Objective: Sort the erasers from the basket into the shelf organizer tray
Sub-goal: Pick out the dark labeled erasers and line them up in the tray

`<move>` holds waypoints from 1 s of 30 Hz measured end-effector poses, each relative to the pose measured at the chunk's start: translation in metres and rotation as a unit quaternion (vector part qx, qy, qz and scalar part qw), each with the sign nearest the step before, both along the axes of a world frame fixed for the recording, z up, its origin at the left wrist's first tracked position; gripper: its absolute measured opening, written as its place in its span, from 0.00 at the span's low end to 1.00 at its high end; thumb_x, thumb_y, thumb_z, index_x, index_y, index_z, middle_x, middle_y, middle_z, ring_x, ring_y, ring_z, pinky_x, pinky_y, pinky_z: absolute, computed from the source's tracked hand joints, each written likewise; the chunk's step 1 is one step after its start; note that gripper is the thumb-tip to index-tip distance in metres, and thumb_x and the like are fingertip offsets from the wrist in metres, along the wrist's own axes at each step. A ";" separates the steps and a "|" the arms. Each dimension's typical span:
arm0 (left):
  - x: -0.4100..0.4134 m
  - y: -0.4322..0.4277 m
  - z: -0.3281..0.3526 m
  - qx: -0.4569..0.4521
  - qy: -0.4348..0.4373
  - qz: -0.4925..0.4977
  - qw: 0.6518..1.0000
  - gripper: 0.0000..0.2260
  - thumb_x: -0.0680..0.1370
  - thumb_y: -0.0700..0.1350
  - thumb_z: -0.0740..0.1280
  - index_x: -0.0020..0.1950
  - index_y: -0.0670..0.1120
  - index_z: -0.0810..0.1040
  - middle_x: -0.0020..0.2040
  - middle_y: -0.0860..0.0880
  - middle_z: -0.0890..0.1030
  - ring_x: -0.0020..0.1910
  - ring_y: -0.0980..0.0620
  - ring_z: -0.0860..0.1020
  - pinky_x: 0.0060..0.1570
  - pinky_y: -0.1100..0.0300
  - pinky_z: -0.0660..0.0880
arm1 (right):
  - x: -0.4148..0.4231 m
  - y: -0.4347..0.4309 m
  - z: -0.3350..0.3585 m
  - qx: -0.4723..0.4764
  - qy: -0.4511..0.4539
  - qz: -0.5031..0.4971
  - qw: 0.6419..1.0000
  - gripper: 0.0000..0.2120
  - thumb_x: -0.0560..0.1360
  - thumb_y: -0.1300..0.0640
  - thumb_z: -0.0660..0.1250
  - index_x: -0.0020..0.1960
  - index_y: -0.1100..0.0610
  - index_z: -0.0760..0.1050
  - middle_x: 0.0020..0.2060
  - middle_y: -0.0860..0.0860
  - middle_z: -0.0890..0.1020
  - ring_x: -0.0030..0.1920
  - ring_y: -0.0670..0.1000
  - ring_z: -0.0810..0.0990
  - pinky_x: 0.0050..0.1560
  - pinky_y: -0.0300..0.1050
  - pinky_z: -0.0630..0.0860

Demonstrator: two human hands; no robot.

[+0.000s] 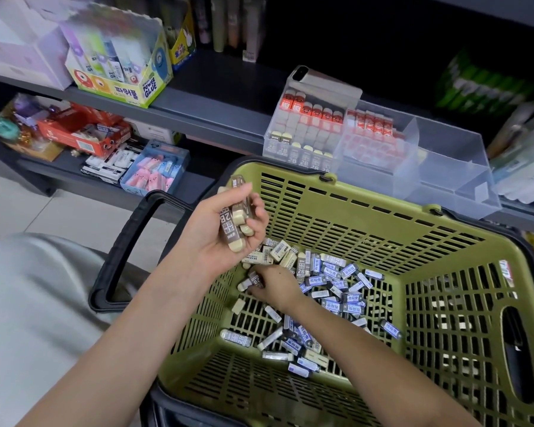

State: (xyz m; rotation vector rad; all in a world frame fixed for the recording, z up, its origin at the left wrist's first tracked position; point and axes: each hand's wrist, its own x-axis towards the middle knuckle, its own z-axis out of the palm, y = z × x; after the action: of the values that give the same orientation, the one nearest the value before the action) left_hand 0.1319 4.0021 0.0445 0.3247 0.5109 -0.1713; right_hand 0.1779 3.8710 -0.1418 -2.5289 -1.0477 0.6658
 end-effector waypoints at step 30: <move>0.051 -0.020 0.024 0.532 -0.098 0.157 0.827 0.11 0.66 0.37 0.72 0.43 0.44 0.72 0.29 0.51 0.76 0.27 0.56 0.73 0.27 0.66 0.70 | 0.053 -0.040 0.227 0.406 0.223 -0.219 0.859 0.22 0.79 0.57 0.61 0.67 0.43 0.58 0.41 0.51 0.82 0.35 0.50 0.81 0.35 0.42 0.78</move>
State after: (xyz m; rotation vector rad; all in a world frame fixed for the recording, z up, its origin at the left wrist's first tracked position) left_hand 0.1828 3.9818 0.0681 1.3304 0.4055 0.5022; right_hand 0.2308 3.8309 0.0854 -1.6558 -0.4125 0.4885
